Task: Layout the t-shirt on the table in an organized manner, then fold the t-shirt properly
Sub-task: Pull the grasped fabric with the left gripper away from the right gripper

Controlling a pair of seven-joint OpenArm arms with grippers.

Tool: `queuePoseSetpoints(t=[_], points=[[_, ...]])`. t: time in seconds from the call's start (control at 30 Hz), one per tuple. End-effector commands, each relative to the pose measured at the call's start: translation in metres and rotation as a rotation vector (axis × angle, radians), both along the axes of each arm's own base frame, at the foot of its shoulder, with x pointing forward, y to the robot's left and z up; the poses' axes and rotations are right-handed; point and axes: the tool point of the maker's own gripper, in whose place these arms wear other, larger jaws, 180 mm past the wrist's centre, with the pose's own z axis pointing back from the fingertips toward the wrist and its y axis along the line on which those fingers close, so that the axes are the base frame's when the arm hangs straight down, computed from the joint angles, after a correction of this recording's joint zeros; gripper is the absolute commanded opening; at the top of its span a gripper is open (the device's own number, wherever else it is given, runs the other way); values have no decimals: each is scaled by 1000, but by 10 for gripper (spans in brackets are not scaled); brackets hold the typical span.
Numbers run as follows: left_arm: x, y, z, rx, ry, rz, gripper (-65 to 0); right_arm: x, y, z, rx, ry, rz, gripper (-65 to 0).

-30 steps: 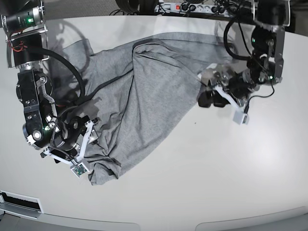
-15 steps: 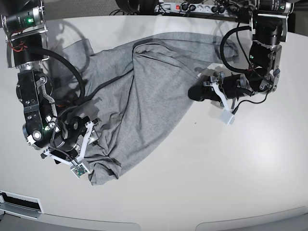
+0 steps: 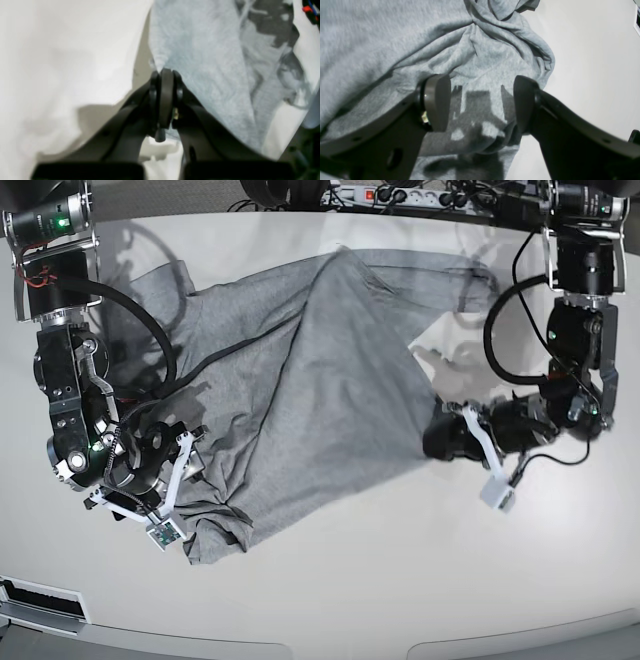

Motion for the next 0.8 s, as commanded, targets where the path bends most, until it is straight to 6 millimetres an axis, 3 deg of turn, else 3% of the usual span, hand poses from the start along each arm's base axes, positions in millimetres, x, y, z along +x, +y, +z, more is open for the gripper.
queuePoseSetpoints(t=[0.0, 0.27, 0.37, 0.6, 0.77], points=[[13, 9, 23, 20, -73, -4, -650, 13, -2, 19, 5, -60, 1, -243], [54, 62, 78, 176, -291, 29, -650, 12, -2, 17, 3, -50, 0, -243], [61, 67, 87, 241, -366, -5, -650, 11, 1, 18, 23, -46, 4, -243], [69, 40, 64, 392, -376, -171, -650, 8, 10, 17, 56, -34, 40, -243], [97, 45, 42, 510, -398, -178, -650, 5, 8, 14, 42, -12, 37, -243]])
